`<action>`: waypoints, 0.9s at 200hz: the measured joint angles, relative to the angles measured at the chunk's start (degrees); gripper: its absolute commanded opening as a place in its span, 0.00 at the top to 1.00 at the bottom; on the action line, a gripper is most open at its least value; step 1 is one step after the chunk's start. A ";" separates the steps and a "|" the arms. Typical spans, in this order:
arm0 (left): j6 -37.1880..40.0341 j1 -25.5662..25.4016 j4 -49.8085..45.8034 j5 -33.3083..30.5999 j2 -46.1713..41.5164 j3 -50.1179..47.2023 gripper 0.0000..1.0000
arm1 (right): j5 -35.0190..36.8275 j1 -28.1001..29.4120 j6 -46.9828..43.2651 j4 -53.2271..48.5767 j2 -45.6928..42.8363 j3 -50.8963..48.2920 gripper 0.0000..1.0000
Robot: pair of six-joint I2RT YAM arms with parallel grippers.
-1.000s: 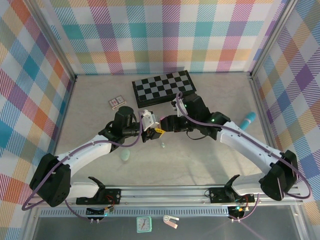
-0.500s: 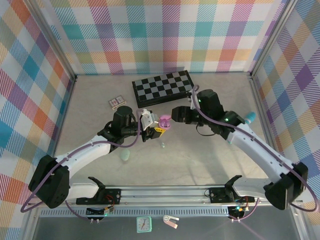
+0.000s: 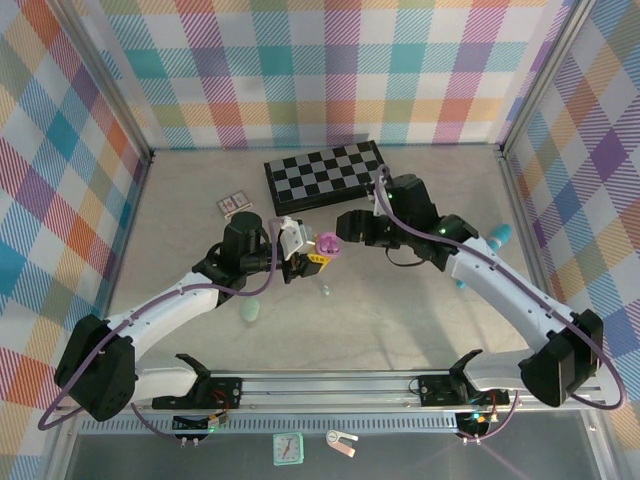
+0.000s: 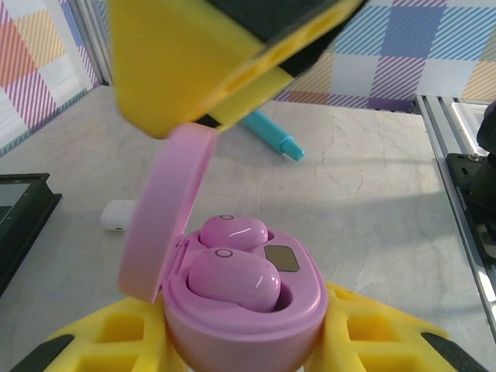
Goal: Insert wireless bluetooth earbuds into charging case
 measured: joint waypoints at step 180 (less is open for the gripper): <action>-11.23 0.55 21.77 -5.14 1.53 -0.02 0.81 | -23.89 -9.27 41.00 56.78 -1.14 -25.53 0.38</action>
